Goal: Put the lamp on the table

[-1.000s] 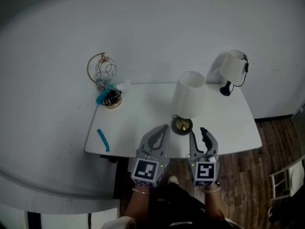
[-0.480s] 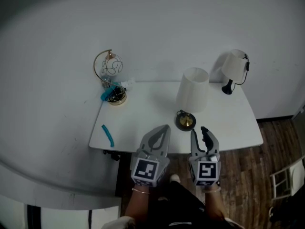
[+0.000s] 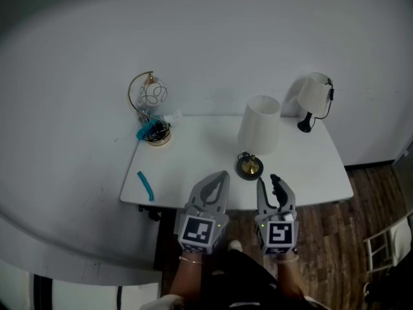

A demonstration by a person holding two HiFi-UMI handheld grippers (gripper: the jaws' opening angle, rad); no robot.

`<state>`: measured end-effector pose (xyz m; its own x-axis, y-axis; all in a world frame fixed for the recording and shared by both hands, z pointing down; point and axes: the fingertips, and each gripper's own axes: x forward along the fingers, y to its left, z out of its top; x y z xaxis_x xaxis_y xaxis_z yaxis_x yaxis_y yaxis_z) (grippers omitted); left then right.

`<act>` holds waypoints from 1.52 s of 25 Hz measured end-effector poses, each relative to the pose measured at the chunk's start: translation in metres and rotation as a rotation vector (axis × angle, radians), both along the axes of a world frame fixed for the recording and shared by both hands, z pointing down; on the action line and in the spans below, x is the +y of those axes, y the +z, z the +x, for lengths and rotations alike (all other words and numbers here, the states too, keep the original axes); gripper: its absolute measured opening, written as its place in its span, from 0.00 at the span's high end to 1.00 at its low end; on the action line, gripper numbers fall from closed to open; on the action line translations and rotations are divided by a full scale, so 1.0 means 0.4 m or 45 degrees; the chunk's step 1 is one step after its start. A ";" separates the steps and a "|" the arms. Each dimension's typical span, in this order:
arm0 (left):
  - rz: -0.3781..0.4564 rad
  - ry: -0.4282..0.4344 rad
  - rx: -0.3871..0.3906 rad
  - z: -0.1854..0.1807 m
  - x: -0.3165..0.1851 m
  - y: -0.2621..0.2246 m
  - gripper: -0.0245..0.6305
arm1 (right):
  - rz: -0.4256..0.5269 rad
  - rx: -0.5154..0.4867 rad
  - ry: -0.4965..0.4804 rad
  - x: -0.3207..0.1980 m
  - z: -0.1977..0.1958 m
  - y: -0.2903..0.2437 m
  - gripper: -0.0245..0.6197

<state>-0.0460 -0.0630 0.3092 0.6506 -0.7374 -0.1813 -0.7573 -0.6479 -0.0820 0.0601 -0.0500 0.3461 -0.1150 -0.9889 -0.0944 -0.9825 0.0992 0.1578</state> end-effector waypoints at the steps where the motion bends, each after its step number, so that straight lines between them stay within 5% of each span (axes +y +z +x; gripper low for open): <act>1: -0.002 -0.003 0.005 -0.003 0.001 0.000 0.96 | -0.001 0.004 0.000 0.002 -0.002 0.000 0.76; 33: -0.058 0.050 -0.013 -0.008 -0.057 0.042 0.96 | -0.044 0.097 0.018 -0.080 -0.056 0.003 0.83; 35: -0.062 0.047 0.000 -0.008 -0.058 0.042 0.96 | -0.029 0.099 0.044 -0.077 -0.048 0.000 0.93; 38: -0.065 0.043 0.009 -0.010 -0.058 0.044 0.96 | -0.037 0.112 0.057 -0.071 -0.043 0.002 0.94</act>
